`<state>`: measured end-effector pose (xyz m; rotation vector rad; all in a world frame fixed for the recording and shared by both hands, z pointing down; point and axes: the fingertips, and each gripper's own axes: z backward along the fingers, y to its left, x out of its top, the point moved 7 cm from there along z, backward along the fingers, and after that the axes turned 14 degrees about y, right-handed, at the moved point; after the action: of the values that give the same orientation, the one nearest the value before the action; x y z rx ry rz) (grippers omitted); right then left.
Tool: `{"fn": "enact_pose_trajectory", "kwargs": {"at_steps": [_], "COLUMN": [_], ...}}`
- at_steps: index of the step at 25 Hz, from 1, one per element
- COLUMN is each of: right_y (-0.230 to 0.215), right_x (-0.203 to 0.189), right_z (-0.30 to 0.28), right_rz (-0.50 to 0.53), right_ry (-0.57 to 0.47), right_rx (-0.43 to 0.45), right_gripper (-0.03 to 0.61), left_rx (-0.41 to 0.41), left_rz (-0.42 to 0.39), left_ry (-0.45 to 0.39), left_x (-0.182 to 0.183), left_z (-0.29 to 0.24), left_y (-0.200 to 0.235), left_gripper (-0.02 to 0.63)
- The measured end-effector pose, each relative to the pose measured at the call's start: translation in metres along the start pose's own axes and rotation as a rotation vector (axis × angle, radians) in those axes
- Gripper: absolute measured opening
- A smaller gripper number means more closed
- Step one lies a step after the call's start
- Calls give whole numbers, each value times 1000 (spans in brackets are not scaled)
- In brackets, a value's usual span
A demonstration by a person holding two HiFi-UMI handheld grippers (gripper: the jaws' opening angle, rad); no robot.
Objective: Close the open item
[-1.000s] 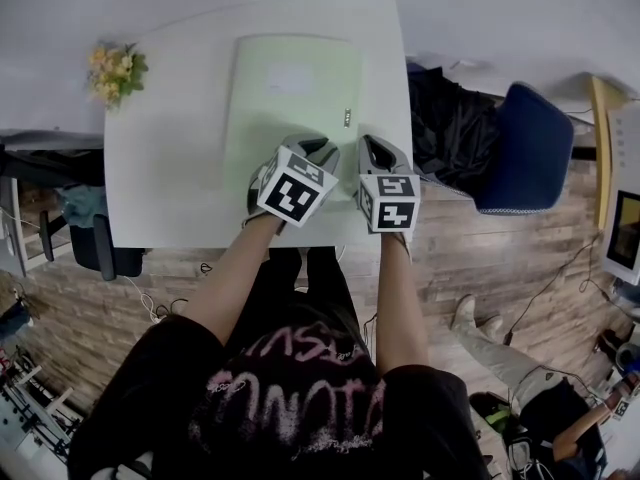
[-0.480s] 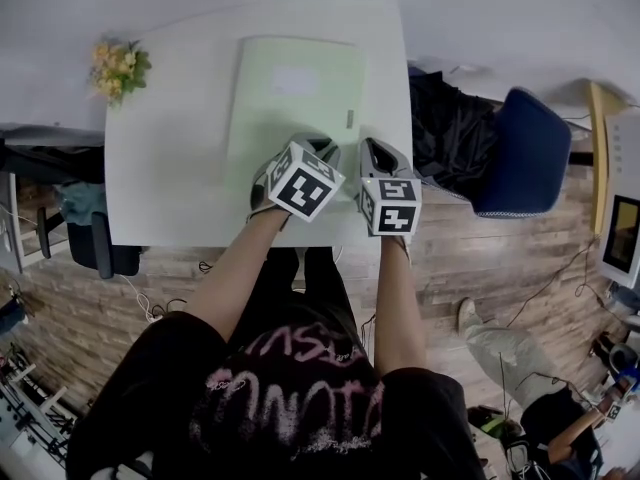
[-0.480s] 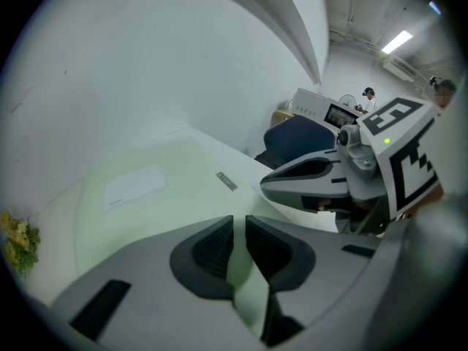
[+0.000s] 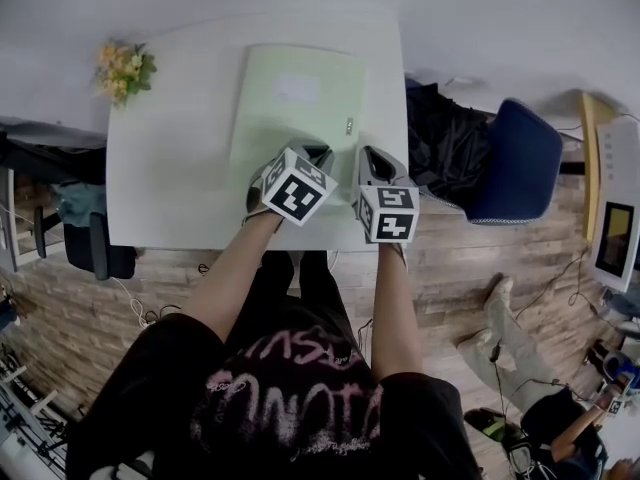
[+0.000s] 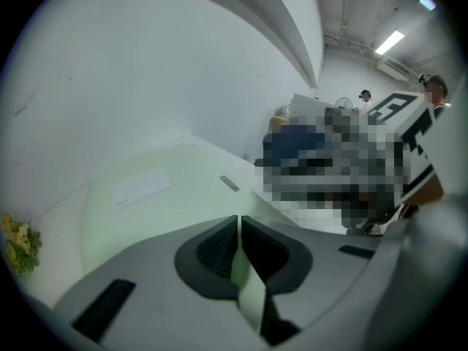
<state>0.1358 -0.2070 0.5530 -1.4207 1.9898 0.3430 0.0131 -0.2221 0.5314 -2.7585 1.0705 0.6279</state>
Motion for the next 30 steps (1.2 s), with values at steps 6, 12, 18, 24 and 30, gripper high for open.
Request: {"fn": "enact_pose_trajectory", "kwargs": {"at_steps": [6, 12, 18, 24, 30], "right_y": [5, 11, 17, 11, 3], "right_x": [7, 14, 17, 8, 0], "right_z": [6, 13, 19, 18, 8], "right_rz": [14, 30, 39, 30, 3], "right_ry": [-11, -32, -39, -16, 0], "right_rx": [-4, -8, -11, -14, -3], "right_gripper": [11, 11, 9, 11, 11], "left_rx": [7, -2, 4, 15, 9], "left_rz": [29, 42, 18, -70, -91], "left_ry": [-65, -121, -78, -16, 17], "left_x": [-4, -3, -7, 14, 32], "left_z": [16, 29, 19, -3, -19], "left_y": [5, 9, 6, 9, 16], "left_gripper": [20, 20, 20, 21, 21]}}
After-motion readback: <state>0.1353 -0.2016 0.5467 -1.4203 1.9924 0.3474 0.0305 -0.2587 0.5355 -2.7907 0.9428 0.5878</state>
